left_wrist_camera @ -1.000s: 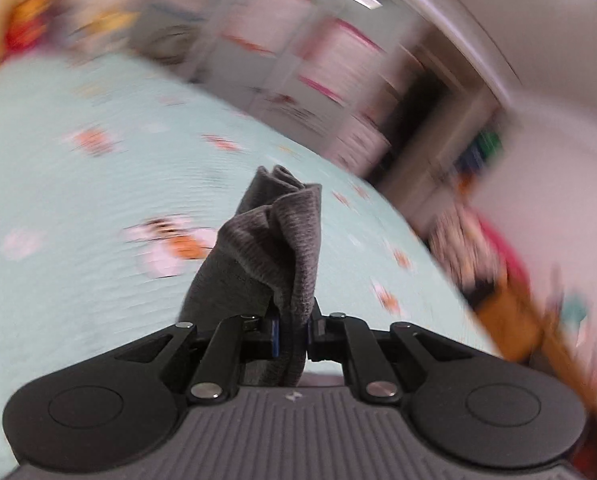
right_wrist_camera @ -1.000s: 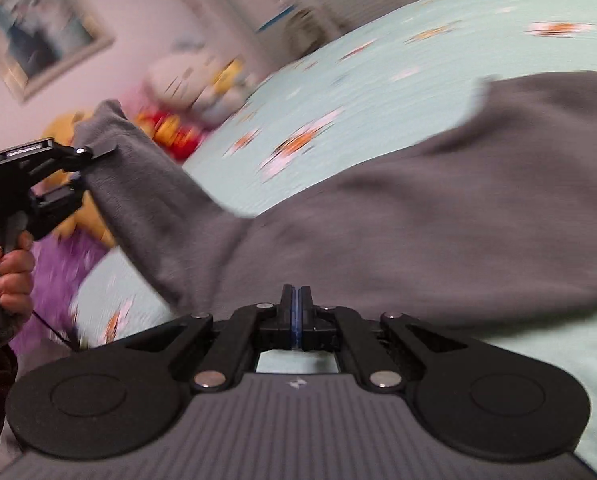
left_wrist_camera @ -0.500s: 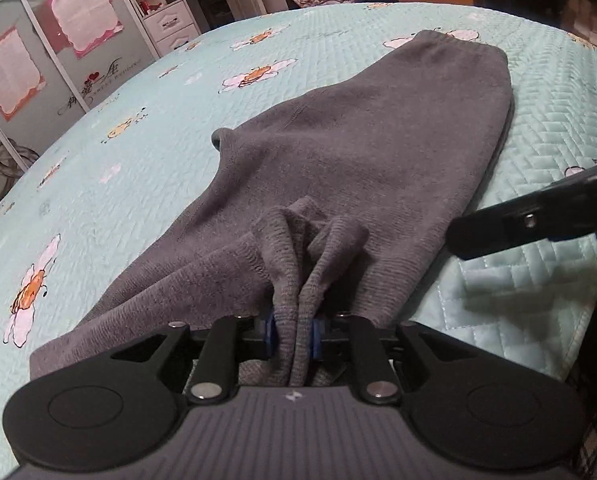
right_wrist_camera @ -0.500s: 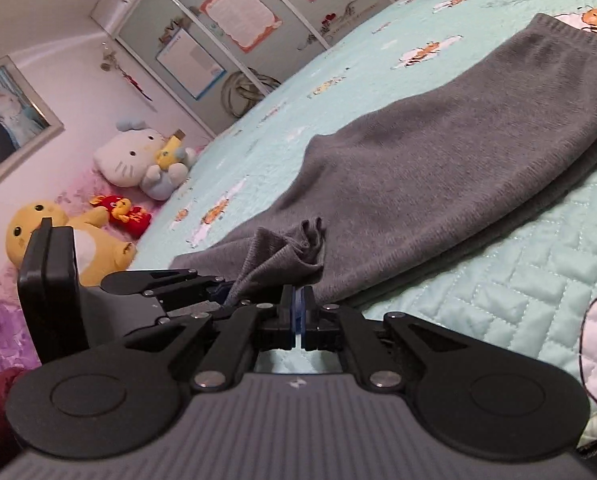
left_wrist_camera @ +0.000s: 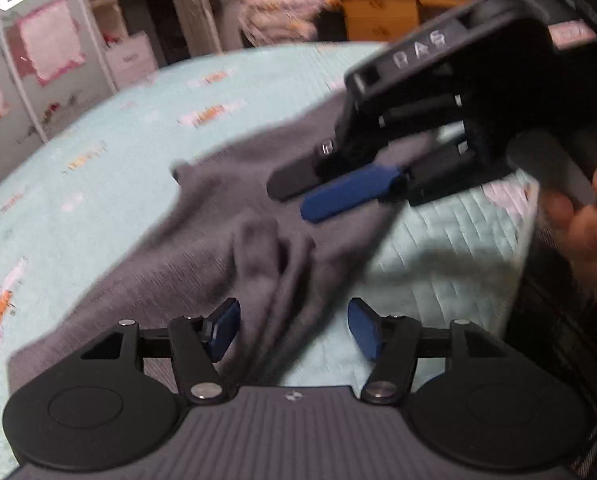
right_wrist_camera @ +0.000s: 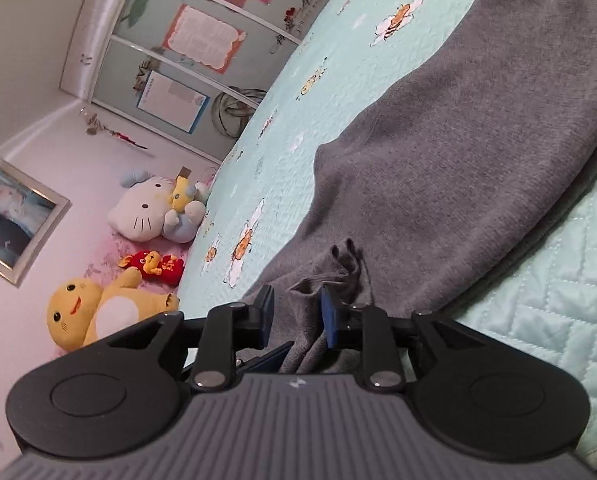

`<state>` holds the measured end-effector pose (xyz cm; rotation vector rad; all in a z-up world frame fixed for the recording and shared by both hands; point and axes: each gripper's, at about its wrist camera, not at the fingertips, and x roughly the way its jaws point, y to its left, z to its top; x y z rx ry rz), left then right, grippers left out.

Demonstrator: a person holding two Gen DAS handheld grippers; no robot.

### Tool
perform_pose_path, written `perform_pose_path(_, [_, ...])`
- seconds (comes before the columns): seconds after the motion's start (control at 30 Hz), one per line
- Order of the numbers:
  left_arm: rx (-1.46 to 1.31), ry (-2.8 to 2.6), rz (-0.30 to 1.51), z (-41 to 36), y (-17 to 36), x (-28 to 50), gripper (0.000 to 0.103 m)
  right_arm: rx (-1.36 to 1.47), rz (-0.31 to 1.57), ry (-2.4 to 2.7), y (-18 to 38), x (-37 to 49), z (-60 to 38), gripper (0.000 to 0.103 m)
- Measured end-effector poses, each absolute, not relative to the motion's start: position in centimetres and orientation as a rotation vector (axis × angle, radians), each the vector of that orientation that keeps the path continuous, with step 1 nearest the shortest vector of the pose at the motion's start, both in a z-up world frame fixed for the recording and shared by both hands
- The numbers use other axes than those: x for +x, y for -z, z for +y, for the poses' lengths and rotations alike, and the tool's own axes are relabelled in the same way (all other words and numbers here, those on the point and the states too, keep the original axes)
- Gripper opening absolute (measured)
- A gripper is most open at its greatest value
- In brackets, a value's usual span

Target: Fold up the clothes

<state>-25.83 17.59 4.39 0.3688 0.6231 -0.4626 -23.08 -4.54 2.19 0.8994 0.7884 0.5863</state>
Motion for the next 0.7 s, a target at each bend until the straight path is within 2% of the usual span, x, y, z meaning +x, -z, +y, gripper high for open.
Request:
perform_pose_path(0.07, [0.297, 0.468, 0.631, 18.0, -4.7, -24.8, 0.068, 0.908, 0.773, -0.591, -2.5, -23.0, -4.3, 0.028])
perform_pose_path(0.17, [0.243, 0.517, 0.68, 17.9, -4.3, -23.4, 0.068, 0.919, 0.783, -0.573, -2.0, -22.6, -4.4, 0.03])
perform_pose_path(0.23, [0.325, 0.566, 0.701, 16.5, -3.0, -23.7, 0.068, 0.944, 0.801, -0.556, -1.3, -22.4, -4.7, 0.031])
perform_pose_path(0.37, [0.565, 0.575, 0.618, 13.7, -1.3, -26.2, 0.073, 0.944, 0.835, -0.533, -0.5, -22.1, -4.9, 0.031])
perform_pose_path(0.7, [0.719, 0.583, 0.531, 10.6, -1.2, -27.6, 0.074, 0.891, 0.904, -0.534, -0.2, -21.3, -4.4, 0.043])
